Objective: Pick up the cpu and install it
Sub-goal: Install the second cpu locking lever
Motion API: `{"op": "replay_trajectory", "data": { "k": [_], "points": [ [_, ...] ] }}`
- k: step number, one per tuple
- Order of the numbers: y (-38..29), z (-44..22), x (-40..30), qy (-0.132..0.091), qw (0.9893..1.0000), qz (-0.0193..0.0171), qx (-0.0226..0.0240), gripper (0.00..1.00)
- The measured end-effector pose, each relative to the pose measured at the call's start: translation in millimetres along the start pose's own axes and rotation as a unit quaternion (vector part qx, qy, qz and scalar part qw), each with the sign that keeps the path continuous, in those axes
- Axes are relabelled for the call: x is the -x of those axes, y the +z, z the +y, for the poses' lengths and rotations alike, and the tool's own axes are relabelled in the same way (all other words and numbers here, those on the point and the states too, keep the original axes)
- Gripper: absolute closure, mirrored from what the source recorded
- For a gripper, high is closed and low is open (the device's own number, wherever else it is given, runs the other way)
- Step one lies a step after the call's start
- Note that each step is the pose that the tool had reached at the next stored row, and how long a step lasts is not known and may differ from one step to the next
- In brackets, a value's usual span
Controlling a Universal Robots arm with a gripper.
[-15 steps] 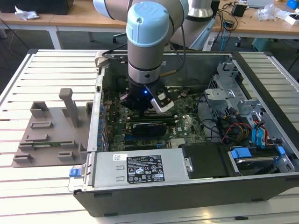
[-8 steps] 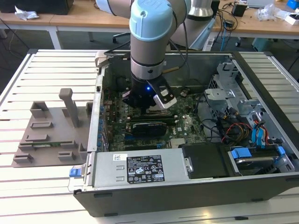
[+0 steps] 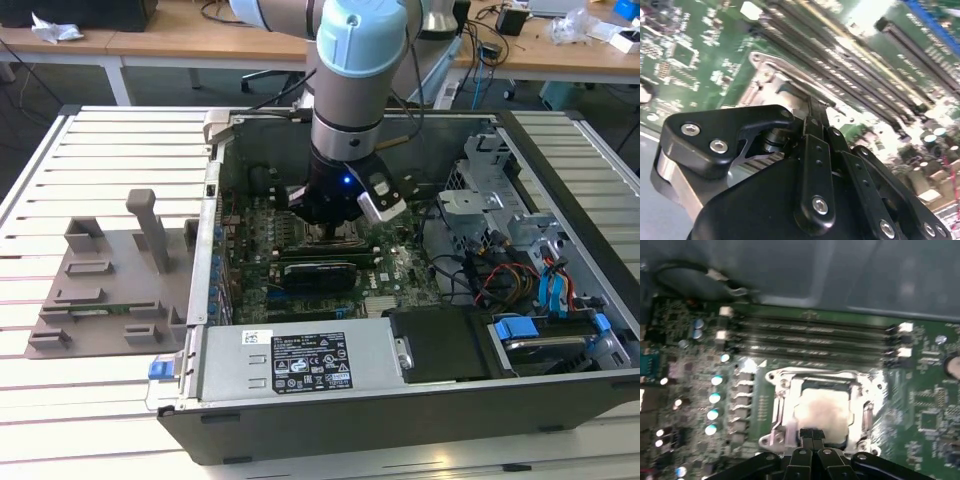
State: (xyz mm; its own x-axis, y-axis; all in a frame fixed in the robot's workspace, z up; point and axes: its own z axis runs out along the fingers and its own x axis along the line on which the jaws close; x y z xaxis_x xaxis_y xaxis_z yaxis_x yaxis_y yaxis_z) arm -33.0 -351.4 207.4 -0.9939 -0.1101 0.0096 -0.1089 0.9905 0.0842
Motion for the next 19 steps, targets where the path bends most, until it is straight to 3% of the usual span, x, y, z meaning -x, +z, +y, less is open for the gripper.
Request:
{"op": "replay_trajectory", "data": {
  "k": [2, 8, 9, 12, 19],
  "points": [
    [0.3, 4.7, 4.7, 0.000, 1.0000, 0.0005, -0.0004, 0.89],
    [-5.3, 9.1, 6.1, 0.000, 1.0000, 0.0008, -0.0038, 0.89],
    [-7.1, 9.5, 6.1, 0.000, 1.0000, 0.0008, -0.0040, 0.89],
    [-20.8, 12.0, 6.1, 0.000, 1.0000, 0.0011, -0.0063, 0.89],
    [-34.9, 14.6, 6.1, 0.000, 1.0000, 0.0014, -0.0090, 0.89]
  ]
}}
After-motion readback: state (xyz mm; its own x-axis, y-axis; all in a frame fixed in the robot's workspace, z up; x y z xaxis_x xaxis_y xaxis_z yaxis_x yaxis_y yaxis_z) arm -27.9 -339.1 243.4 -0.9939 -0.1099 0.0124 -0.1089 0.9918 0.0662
